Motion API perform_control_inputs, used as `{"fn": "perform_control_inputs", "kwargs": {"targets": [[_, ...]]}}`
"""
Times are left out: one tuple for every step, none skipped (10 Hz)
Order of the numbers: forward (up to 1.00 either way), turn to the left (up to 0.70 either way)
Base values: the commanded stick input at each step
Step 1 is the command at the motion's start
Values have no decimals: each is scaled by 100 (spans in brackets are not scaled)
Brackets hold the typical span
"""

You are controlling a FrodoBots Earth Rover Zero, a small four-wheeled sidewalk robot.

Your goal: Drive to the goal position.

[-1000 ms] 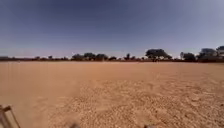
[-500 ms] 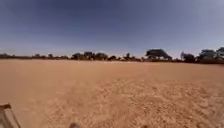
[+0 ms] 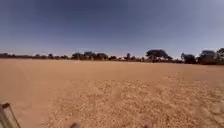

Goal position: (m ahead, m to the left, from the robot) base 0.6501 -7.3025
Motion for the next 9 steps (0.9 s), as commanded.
{"fn": "perform_control_inputs", "kwargs": {"targets": [[45,0],[45,0],[45,0],[45,0],[45,0],[45,0],[45,0],[45,0],[45,0]]}}
